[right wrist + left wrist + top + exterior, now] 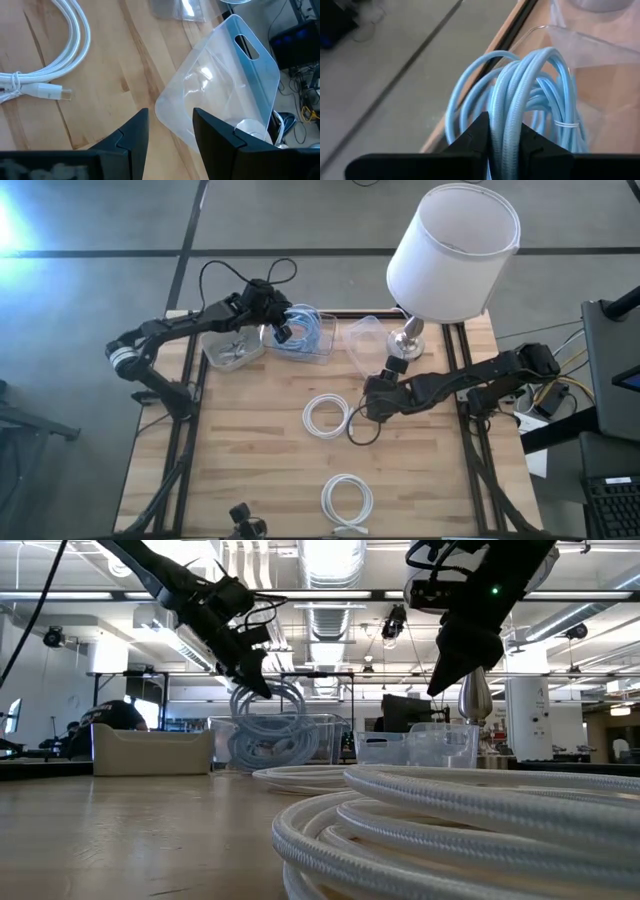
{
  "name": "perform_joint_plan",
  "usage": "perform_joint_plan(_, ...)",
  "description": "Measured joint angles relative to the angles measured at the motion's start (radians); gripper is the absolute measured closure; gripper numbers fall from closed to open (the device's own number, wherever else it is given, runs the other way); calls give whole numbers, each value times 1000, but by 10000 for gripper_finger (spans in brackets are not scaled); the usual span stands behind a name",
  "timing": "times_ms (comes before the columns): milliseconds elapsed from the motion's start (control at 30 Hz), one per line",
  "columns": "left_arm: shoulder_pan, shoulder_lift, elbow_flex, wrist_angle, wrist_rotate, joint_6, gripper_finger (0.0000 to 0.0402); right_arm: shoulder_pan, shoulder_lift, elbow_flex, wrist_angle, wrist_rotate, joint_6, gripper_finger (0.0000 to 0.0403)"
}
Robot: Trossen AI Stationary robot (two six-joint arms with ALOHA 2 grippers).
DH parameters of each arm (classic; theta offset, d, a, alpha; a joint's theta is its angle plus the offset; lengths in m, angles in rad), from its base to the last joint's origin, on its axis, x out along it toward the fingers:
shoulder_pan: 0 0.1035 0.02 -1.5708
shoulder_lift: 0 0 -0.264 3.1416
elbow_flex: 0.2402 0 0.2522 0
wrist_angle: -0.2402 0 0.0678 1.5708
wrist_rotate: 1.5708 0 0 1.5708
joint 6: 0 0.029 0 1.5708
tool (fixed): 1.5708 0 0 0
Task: Pick & Place USB Port
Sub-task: Put the light blue HDMI cable into the transparent bin, then put the top white HDMI cable into the white bin
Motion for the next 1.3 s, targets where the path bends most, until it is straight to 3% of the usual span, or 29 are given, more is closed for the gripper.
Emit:
perform_joint_plan(300,0,-1,-80,134,-2,20,328,0,0,0,1,0,0,252)
perform_joint_plan(567,1,-1,-130,142,2,12,313,0,0,0,2,0,0,252)
perform_joint_plan(933,-2,-5,-117,142,-55,18,198,0,0,0,93,0,-4,252)
perform_joint_plan(1067,-11,-24,-93,141,-56,20,174,0,0,0,153,-1,-6,252)
perform_joint_plan(1300,-46,-91,-73,142,-56,21,172,0,0,-17,264,-156,-8,252)
